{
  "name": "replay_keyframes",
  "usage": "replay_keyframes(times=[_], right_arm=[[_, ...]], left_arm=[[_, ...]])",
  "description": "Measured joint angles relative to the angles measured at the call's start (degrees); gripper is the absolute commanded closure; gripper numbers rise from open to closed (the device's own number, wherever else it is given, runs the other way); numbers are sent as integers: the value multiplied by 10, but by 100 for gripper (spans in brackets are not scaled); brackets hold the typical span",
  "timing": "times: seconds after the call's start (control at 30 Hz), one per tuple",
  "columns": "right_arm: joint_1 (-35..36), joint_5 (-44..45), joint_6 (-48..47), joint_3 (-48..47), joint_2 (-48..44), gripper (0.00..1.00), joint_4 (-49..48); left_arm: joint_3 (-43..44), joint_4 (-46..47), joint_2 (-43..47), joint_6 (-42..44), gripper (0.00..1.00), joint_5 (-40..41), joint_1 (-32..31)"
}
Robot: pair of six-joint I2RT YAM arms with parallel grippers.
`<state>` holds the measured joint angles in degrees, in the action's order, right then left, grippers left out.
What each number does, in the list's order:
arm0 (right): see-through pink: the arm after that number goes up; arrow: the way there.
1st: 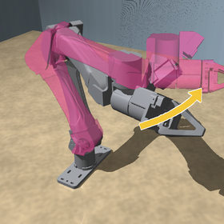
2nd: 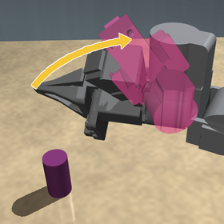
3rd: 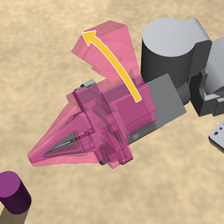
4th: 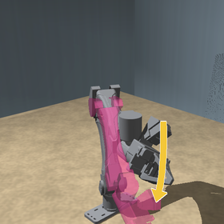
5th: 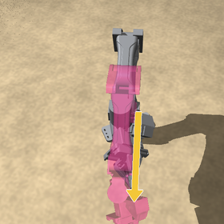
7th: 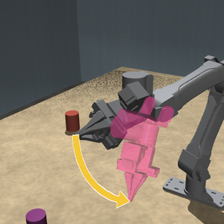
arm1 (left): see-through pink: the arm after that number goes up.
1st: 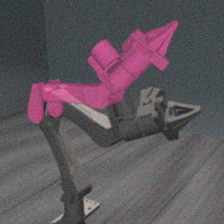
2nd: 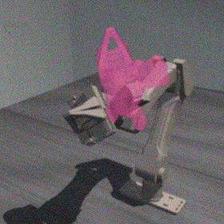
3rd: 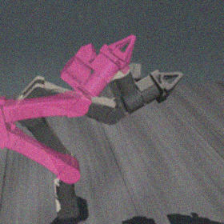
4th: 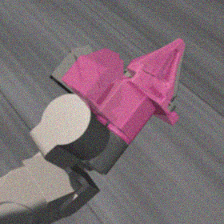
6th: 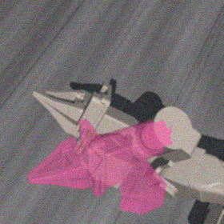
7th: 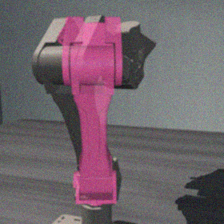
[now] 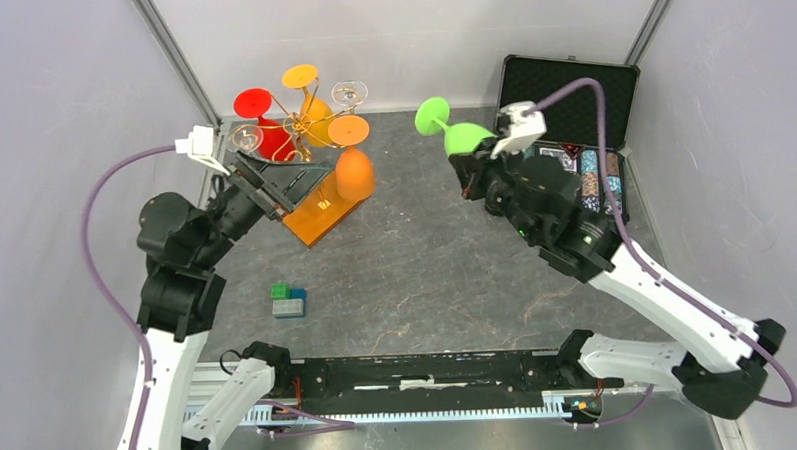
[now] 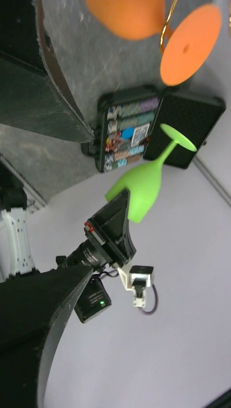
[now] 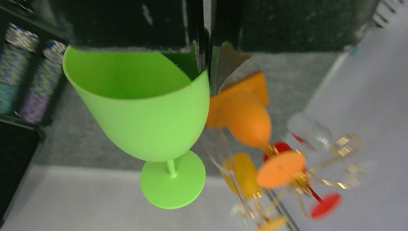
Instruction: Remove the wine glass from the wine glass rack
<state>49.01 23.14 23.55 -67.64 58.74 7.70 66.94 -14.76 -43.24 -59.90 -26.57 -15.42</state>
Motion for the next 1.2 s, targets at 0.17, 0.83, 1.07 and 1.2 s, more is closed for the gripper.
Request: replay_keyframes(times=[0.17,0.83,1.07,1.2], right_arm=[[-4,0,-41,-56,81,100,153],[-132,-132,-175,-170,344,100,381],[-156,-182,-199,-189,394,100,418],[-163,-184,-210,-235,431,96,443]], left_arm=[[56,-104,12,120,0,67,0],[59,-214,22,222,0,157,0],[59,-228,21,225,0,160,0],[59,-229,21,230,0,160,0]])
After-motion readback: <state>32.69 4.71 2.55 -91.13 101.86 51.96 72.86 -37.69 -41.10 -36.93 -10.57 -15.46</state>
